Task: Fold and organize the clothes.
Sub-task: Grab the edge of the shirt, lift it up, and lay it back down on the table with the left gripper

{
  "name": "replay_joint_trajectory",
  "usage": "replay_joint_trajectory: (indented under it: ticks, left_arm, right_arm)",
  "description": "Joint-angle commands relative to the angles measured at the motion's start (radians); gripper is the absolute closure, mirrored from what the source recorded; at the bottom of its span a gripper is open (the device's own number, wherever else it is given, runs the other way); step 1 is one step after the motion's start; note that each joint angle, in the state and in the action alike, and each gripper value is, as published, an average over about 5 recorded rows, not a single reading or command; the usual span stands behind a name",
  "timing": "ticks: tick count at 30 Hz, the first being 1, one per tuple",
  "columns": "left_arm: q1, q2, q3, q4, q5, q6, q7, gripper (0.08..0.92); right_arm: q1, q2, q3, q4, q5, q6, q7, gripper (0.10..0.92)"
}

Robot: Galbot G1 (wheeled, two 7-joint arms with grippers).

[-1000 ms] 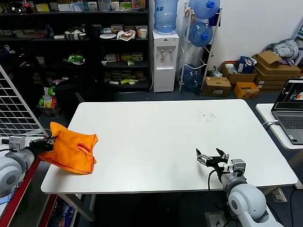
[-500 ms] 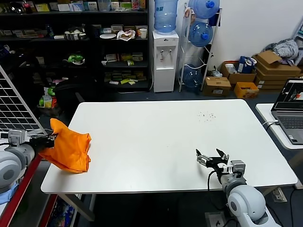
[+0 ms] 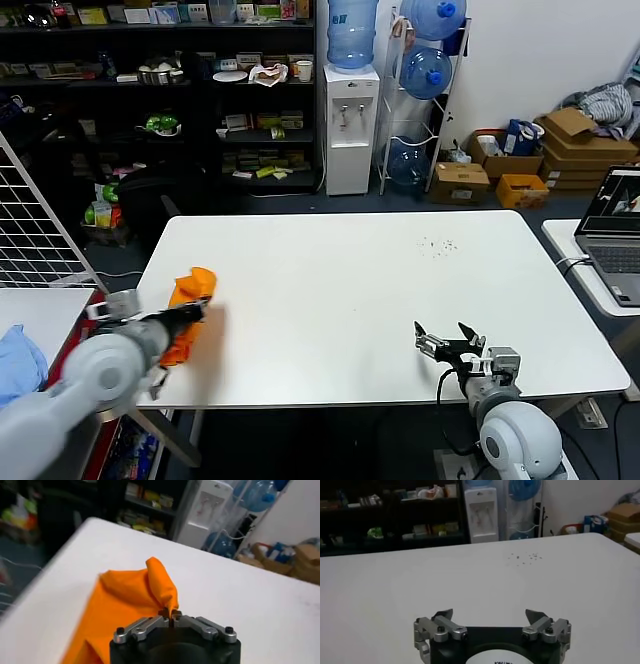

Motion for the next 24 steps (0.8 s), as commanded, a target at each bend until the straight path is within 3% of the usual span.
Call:
replay_joint_trajectory:
  ticks: [1, 10, 19, 24]
  left_arm:
    - [-0.491, -0.637, 0.521, 0.274, -0.059, -0.022, -0.193, 0.891]
    - [-0.499, -0.766, 0.535, 0.399, 0.008, -0.032, -0.195, 0.891]
    - [-0.494, -0.781, 0.536, 0.445, 0.054, -0.033, -0.185, 0.891]
    - [-0.478, -0.777, 0.516, 0.436, 0.104, -0.055, -0.166, 0.888]
  right_arm:
    - [-0.035, 0.036, 0.037, 0.044, -0.004, -0.01, 0.007, 0.104]
    - [-0.064, 0.034, 0.072, 0.071, 0.004, -0.008, 0.006, 0.104]
    - [-0.088, 0.039, 0.091, 0.089, 0.005, 0.0, 0.0, 0.104]
    - [-0.102, 0.023, 0.121, 0.099, 0.005, 0.094, -0.066, 0.104]
